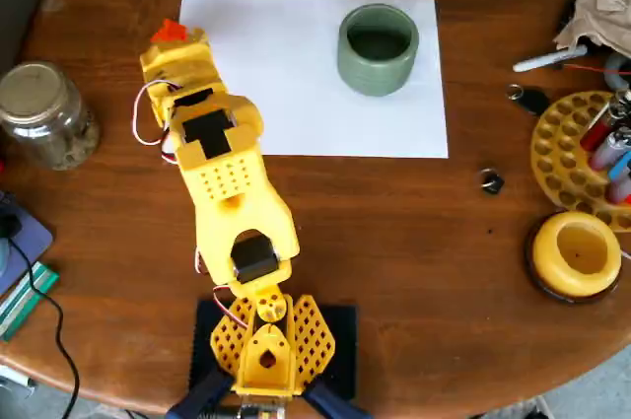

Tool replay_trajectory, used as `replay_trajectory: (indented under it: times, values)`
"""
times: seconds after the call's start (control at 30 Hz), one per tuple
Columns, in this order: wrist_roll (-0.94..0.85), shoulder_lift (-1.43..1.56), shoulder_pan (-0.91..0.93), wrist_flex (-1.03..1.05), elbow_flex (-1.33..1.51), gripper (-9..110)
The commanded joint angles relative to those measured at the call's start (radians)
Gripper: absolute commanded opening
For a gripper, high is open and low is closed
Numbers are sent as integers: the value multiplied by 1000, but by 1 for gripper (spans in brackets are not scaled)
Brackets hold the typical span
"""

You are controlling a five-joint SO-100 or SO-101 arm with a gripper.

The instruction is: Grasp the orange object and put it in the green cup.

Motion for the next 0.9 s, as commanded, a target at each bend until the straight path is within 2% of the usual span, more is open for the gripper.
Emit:
replay_trajectory:
  times: [0.0, 0.87]
  values:
    - [-3, -25, -2, -14, -71, 17]
    - [2, -118, -3, -3, -181, 12]
